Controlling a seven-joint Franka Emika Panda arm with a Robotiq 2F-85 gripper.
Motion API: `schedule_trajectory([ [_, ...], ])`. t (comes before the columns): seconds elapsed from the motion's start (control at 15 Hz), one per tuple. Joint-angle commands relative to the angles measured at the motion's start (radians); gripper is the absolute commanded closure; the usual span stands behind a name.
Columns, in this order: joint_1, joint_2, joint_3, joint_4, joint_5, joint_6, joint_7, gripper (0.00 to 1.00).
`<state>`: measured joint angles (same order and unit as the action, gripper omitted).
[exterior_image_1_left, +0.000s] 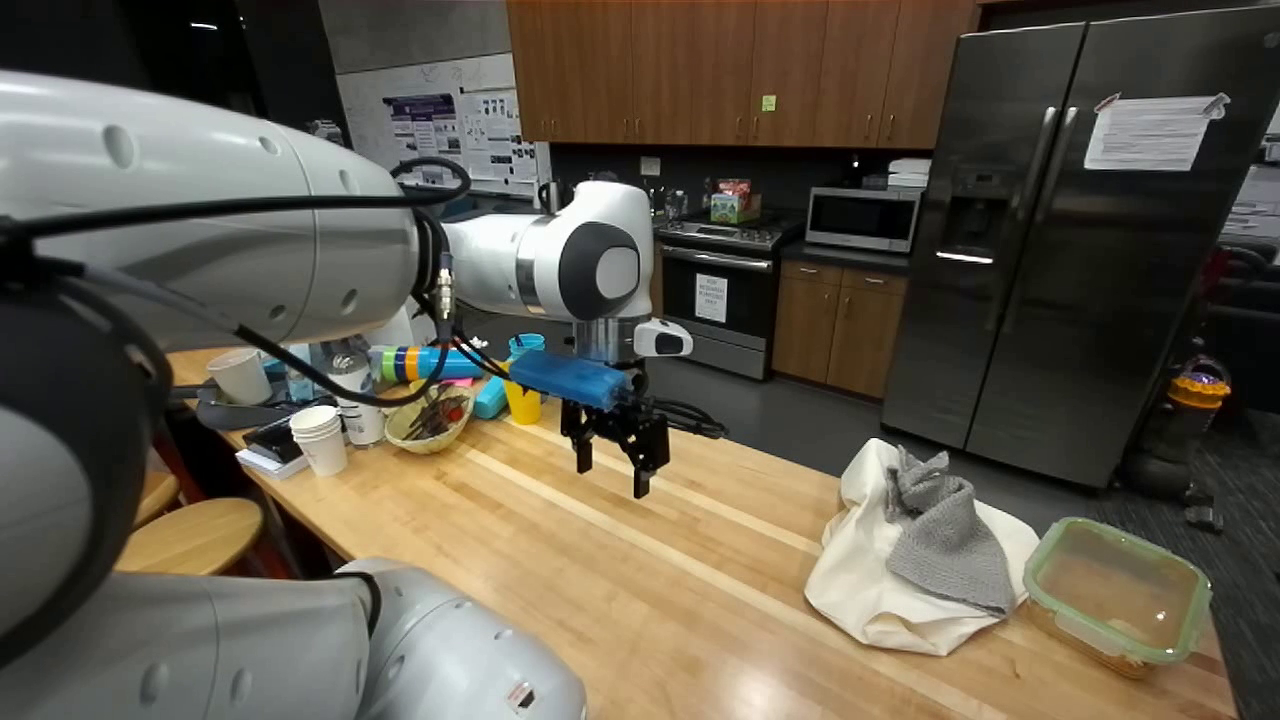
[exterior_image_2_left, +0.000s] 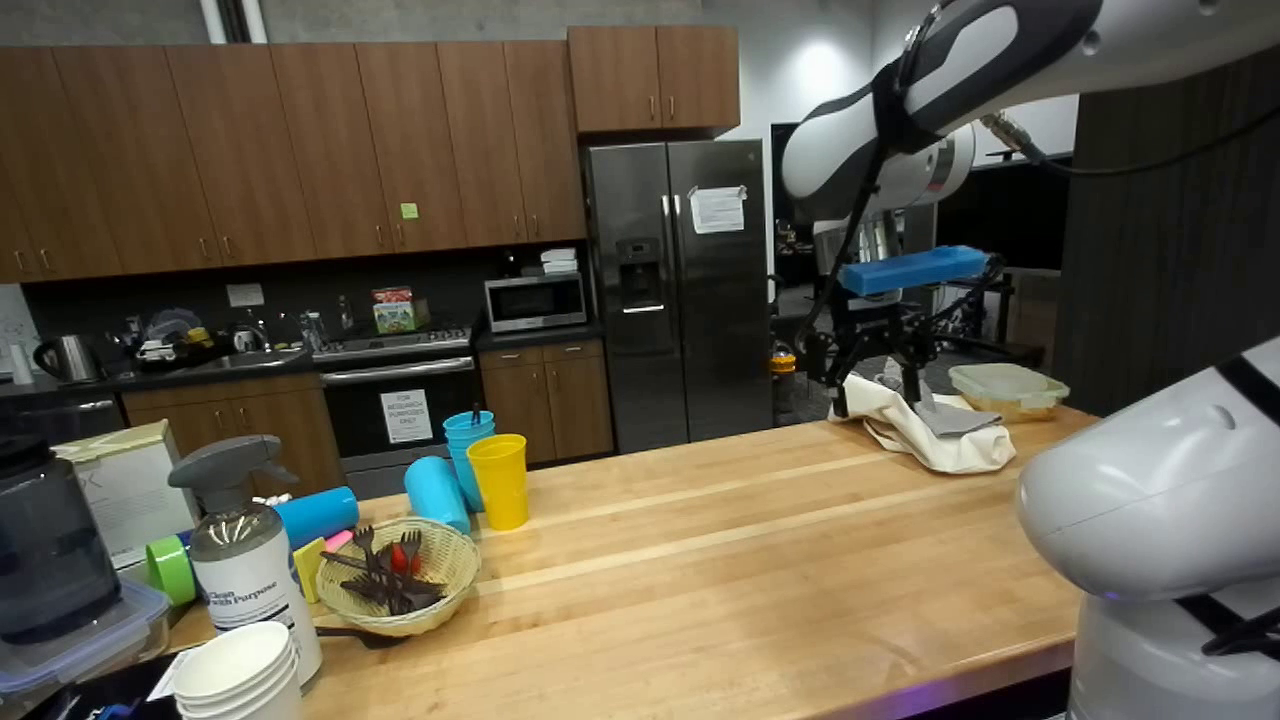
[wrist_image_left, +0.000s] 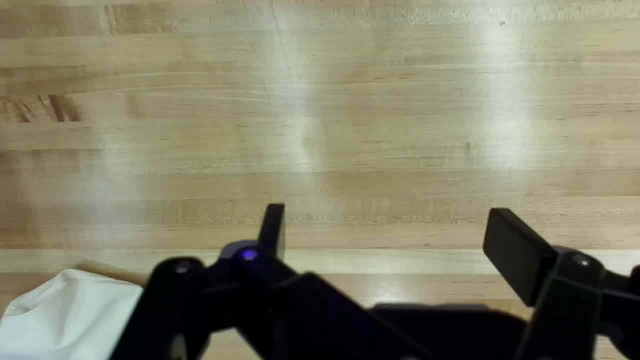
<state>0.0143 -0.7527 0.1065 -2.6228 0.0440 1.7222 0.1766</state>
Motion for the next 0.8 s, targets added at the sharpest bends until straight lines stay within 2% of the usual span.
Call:
schedule_trajectory([
  [0.0, 0.003, 0.001, -0.003, 0.001, -0.002, -0.002, 0.001, 0.00],
  [0.4, -0.018, 0.064, -0.046, 0.082, 0.012, -0.026, -0.012, 0.00],
  [0.73, -0.069, 0.160, -0.115, 0.122, 0.029, 0.049, 0.001, 0.00],
])
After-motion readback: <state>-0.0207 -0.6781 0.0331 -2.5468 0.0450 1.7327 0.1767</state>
